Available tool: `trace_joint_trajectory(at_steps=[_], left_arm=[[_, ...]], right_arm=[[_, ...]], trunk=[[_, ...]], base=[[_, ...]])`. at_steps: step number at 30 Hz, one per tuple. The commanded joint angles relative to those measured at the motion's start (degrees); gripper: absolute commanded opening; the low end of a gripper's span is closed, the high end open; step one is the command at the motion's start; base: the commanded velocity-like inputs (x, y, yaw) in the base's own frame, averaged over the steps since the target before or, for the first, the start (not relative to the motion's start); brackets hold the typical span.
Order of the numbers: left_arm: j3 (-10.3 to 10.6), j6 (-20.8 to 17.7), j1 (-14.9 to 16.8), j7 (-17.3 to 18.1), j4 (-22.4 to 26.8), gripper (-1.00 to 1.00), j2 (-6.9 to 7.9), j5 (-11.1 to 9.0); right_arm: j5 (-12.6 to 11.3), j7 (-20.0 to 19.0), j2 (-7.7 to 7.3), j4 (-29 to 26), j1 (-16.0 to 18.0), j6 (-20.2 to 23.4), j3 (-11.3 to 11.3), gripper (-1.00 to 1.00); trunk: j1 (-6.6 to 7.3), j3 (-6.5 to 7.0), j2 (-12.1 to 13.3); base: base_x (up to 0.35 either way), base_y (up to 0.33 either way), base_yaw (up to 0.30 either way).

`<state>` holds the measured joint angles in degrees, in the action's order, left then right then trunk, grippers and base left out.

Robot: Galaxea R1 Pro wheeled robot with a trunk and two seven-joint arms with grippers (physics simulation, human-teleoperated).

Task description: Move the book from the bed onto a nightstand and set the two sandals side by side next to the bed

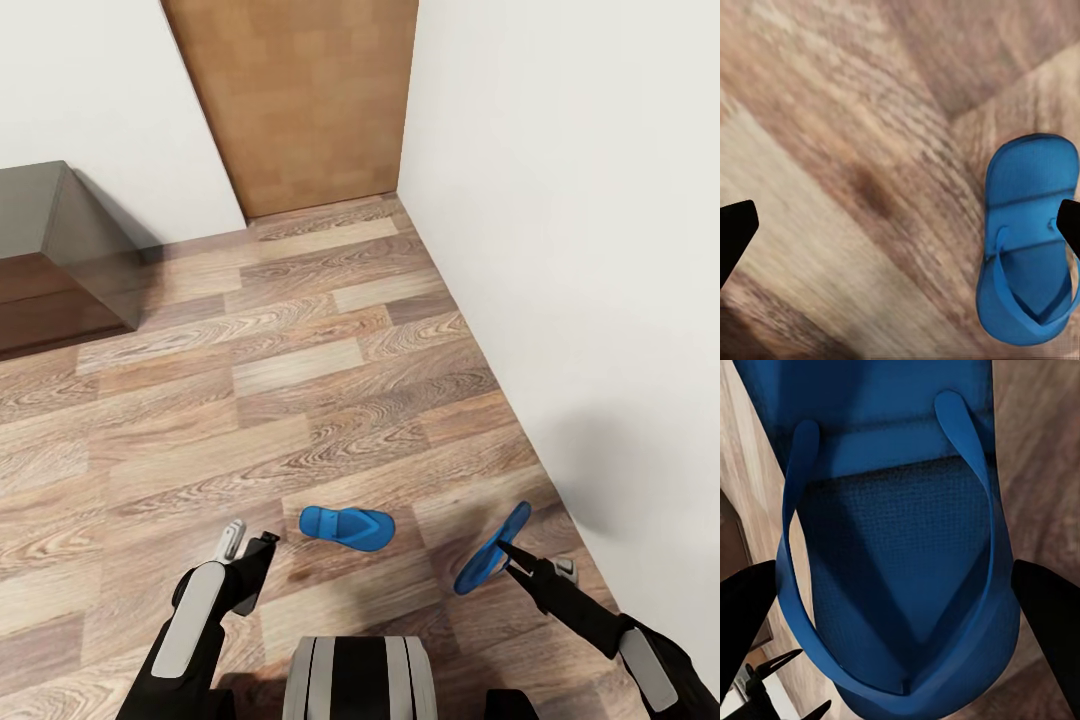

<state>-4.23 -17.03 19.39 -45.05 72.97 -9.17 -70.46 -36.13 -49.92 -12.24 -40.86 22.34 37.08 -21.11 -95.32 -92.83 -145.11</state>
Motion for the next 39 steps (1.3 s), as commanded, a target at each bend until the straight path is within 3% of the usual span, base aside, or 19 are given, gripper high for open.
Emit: trace_joint_trajectory(at_steps=[1, 19, 25, 34, 39], left_arm=[[-0.2, -0.6, 0.0, -0.2, 0.1, 1.0, -0.06, -0.2], [-0.2, -1.1, 0.0, -0.1, 0.1, 1.0, -0.06, -0.2], [-0.2, -1.1, 0.0, 2.2, 0.0, 1.0, -0.06, -0.2], [0.0, -1.1, -0.1, 2.6, 0.0, 1.0, -0.07, -0.2], [0.9, -1.0, 0.0, 2.7, 0.0, 1.0, -0.17, -0.2]], right_arm=[[-0.2, -0.1, 0.01, 0.0, 0.0, 0.4, -0.1, -1.0], [-0.2, 0.0, 0.02, 0.1, 0.0, 0.4, -0.2, -1.0], [-0.2, 0.0, 0.02, 0.1, 0.0, 0.4, -0.2, -1.0], [-0.2, 0.0, 0.02, 0.0, 0.0, 0.4, -0.2, -1.0], [-0.3, -0.1, 0.02, 0.0, 0.0, 0.4, -2.0, -1.0]], trunk=[[0.01, -0.03, 0.0], [0.01, -0.03, 0.0], [0.01, -0.03, 0.0], [0.01, -0.03, 0.0], [0.01, -0.03, 0.0]], base=[[0.0, 0.0, 0.0], [0.071, -0.037, 0.0], [0.122, -0.077, 0.0], [0.008, -0.005, 0.0], [0.0, 0.0, 0.0]])
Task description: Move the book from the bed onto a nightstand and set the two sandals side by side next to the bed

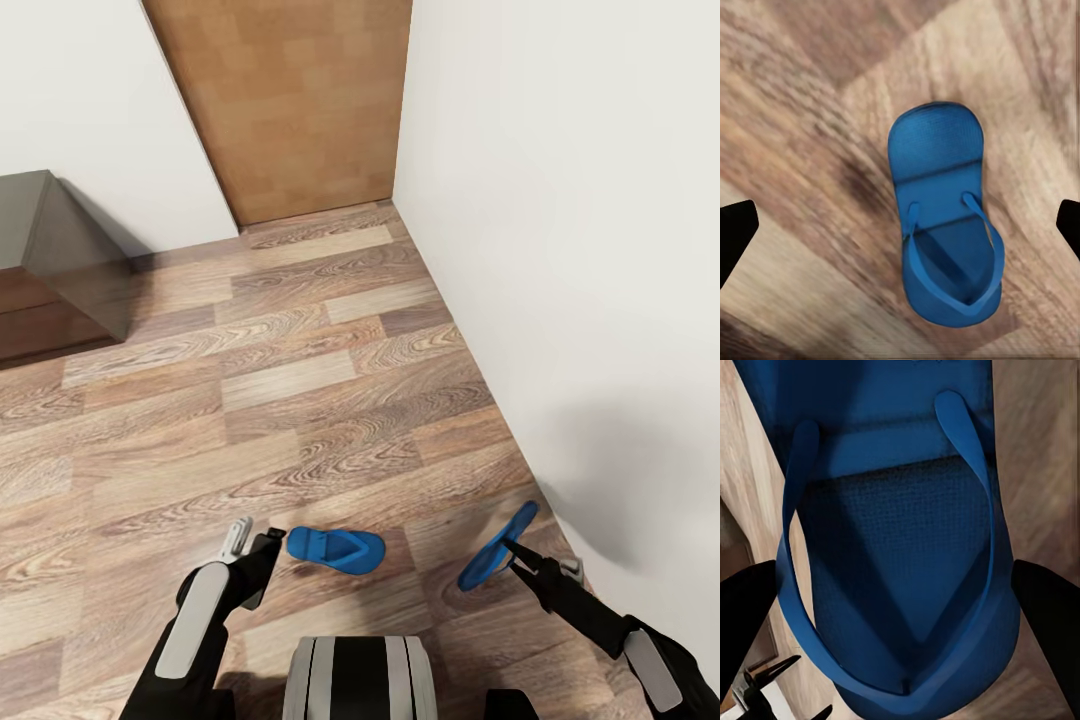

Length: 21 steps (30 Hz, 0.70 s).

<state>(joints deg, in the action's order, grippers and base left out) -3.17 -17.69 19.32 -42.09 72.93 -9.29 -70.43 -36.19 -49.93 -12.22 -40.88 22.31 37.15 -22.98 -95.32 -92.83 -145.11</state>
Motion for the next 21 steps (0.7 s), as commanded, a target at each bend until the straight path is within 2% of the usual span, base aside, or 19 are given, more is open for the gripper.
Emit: trace_joint_trajectory(at_steps=[1, 10, 16, 18, 21], left_arm=[[0.1, -0.3, 0.0, -0.2, 0.1, 1.0, -0.13, -0.2], [0.7, 1.6, 0.3, -0.3, 0.9, 1.0, -0.42, -0.3], [2.2, 2.1, 0.6, -1.1, 6.3, 1.0, -0.71, -0.5], [2.4, 2.1, 0.8, -1.6, 7.1, 1.0, -0.71, -2.0], [3.4, 2.1, 1.3, -2.9, 7.7, 1.0, -0.71, -5.6]], right_arm=[[-0.2, -0.1, 0.01, 0.0, 0.0, 0.4, -0.8, -1.0], [-0.2, -0.1, 0.01, 0.0, 0.0, 0.7, -1.9, -1.0], [-0.2, -0.1, 0.01, 0.0, 0.0, 0.7, -1.8, -1.0], [-0.2, -0.1, 0.01, 0.0, 0.0, 0.7, -1.8, -1.0], [-0.2, -0.1, 0.01, 0.0, 0.0, 0.7, -1.8, -1.0]], trunk=[[0.01, -0.03, 0.0], [0.01, -0.03, 0.0], [0.01, -0.03, 0.0], [0.01, -0.03, 0.0], [0.01, -0.03, 0.0]], base=[[0.0, 0.0, 0.0], [0.0, 0.0, 0.0], [0.0, 0.0, 0.0], [0.0, 0.0, 0.0], [0.0, 0.0, 0.0]])
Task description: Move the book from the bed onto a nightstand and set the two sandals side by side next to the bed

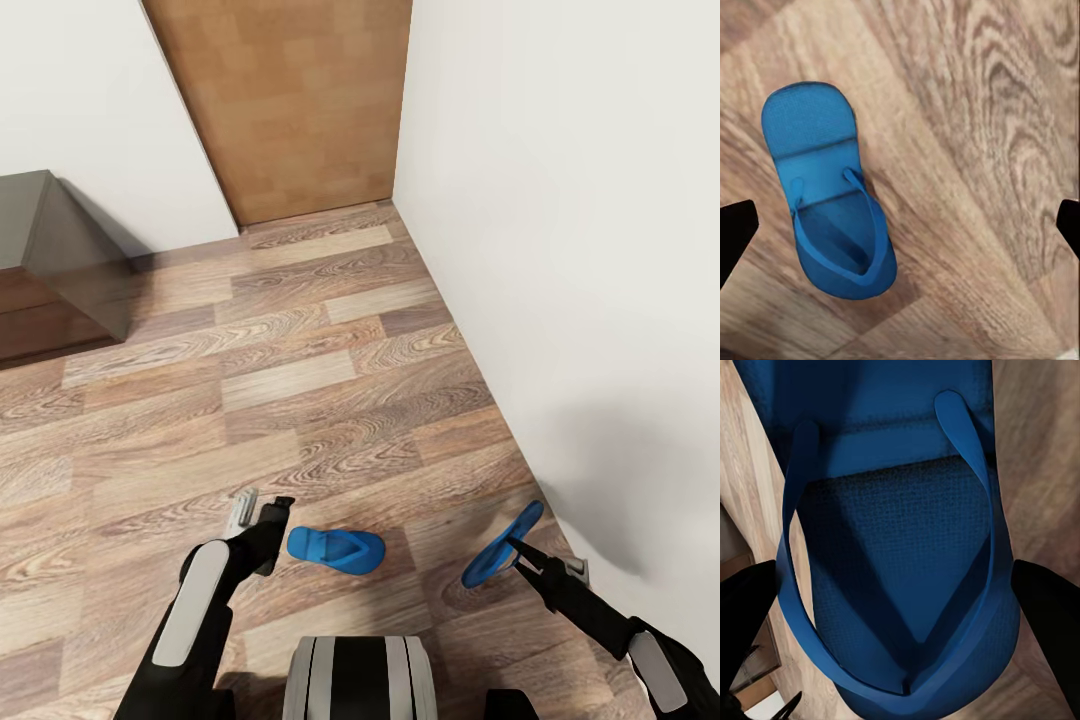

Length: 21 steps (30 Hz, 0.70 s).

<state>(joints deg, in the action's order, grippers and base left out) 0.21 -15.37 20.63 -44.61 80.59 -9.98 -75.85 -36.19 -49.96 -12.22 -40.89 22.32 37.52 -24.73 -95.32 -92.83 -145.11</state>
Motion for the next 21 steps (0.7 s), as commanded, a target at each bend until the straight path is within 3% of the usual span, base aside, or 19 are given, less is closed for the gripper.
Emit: trace_joint_trajectory(at_steps=[1, 6, 12, 21], left_arm=[[0.9, -0.2, 0.1, -0.6, 0.2, 1.0, -0.02, -1.2], [3.5, -0.2, 0.3, -1.0, 0.4, 1.0, -0.02, -3.8], [3.9, 0.3, 0.3, -1.0, 0.4, 1.0, -0.02, -4.3], [4.0, 9.9, 0.3, -0.8, 0.1, 1.0, -0.02, -3.8]], right_arm=[[-0.2, -0.1, 0.0, 0.0, 0.0, 0.4, -0.1, -1.0], [-0.2, -0.1, 0.0, 0.0, 0.0, 0.4, -0.1, -1.0], [-0.2, -0.1, 0.0, 0.0, 0.0, 0.4, -0.1, -1.0], [-0.2, -0.1, 0.0, 0.0, 0.0, 0.4, -0.1, -1.0]], trunk=[[0.01, -0.03, 0.0], [0.01, -0.03, 0.0], [0.01, -0.03, 0.0], [0.01, -0.03, 0.0]], base=[[0.0, 0.0, 0.0], [0.0, 0.0, 0.0], [0.0, 0.0, 0.0], [0.0, 0.0, 0.0]])
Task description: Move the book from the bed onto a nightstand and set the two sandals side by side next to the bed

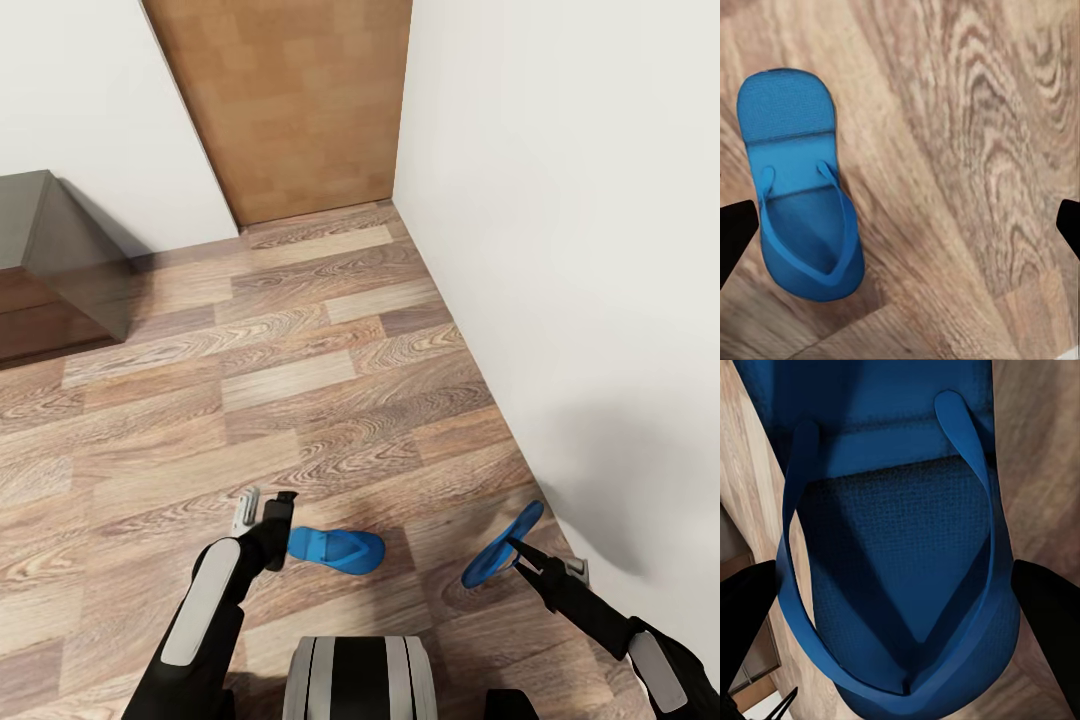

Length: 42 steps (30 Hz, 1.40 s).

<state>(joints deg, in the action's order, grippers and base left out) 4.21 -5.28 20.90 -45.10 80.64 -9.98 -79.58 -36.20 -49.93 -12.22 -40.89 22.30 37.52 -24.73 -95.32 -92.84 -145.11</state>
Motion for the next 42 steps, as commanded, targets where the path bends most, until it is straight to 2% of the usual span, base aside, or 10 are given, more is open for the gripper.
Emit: trace_joint_trajectory(at_steps=[1, 4, 7, 18, 42], left_arm=[[0.0, 0.2, 0.0, -0.3, 0.0, 1.0, -0.02, -0.1], [0.0, 2.9, 0.0, -0.3, -0.2, 1.0, -0.02, 0.0], [0.0, 4.0, 0.0, -0.2, -0.2, 1.0, -0.02, 0.0], [0.1, 4.2, 0.0, 0.2, -0.2, 1.0, -0.02, -0.1], [0.4, 4.1, 0.0, 0.3, -0.2, 1.0, -0.02, -0.1]], right_arm=[[-0.2, -0.1, 0.01, 0.0, 0.0, 0.4, -0.1, -1.0], [-0.2, -0.1, 0.01, 0.0, 0.0, 0.4, -0.1, -1.0], [-0.2, -0.1, 0.01, 0.0, 0.0, 0.4, -0.1, -1.0], [-0.2, -0.1, 0.0, 0.0, 0.1, 0.4, -0.1, -1.0], [-0.2, -0.1, 0.01, 0.0, 0.0, 0.4, -0.1, -1.0]], trunk=[[0.01, -0.03, 0.0], [0.01, -0.03, 0.0], [0.01, -0.03, 0.0], [0.01, -0.03, 0.0], [-0.61, -5.35, -0.3]], base=[[0.0, 0.0, 0.0], [0.0, 0.0, 0.0], [0.0, 0.0, 0.0], [0.0, 0.0, 0.0], [0.0, 0.0, 0.0]])
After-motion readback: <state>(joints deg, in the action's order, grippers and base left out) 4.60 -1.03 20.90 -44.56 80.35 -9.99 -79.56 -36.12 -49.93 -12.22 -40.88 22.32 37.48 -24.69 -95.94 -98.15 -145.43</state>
